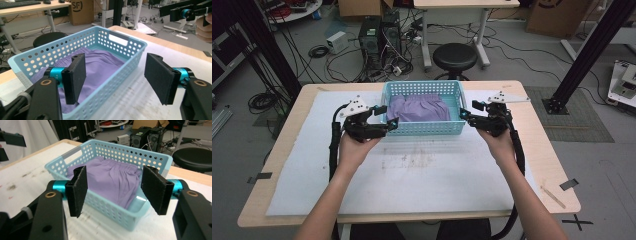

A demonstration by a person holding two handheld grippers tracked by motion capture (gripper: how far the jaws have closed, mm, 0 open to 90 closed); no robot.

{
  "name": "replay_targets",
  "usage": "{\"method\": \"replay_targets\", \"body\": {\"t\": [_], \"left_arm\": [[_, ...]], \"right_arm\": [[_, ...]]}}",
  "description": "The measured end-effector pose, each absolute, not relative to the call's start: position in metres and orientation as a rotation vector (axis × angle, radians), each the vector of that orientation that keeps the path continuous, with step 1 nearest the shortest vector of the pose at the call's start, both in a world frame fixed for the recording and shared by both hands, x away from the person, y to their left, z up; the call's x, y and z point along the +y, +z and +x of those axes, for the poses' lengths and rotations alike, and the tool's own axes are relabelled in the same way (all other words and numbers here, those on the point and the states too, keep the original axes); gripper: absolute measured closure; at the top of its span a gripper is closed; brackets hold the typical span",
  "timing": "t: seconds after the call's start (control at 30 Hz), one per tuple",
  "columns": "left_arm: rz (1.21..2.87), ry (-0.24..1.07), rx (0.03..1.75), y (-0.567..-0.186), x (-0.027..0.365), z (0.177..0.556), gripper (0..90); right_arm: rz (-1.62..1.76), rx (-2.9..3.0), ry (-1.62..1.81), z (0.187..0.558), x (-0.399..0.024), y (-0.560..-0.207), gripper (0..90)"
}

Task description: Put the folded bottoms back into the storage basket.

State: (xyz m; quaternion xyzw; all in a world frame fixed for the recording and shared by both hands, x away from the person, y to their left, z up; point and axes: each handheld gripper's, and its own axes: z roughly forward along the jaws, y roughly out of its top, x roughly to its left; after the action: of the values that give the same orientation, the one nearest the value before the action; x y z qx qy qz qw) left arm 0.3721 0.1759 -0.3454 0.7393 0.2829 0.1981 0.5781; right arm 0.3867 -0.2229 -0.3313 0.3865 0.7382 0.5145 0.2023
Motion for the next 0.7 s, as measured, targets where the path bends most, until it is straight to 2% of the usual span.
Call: {"method": "replay_targets", "body": {"t": [0.23, 0.7], "left_arm": [[1.756, 0.466, 0.66, -0.358, 0.172, 0.353, 28.8], [1.782, 0.459, 0.677, -0.389, 0.186, 0.318, 23.7]], "right_arm": [[1.033, 2.079, 1.432, 0.365, -0.229, -0.339, 32.0], [1.028, 2.073, 1.467, 0.331, -0.236, -0.369, 26.9]]}}
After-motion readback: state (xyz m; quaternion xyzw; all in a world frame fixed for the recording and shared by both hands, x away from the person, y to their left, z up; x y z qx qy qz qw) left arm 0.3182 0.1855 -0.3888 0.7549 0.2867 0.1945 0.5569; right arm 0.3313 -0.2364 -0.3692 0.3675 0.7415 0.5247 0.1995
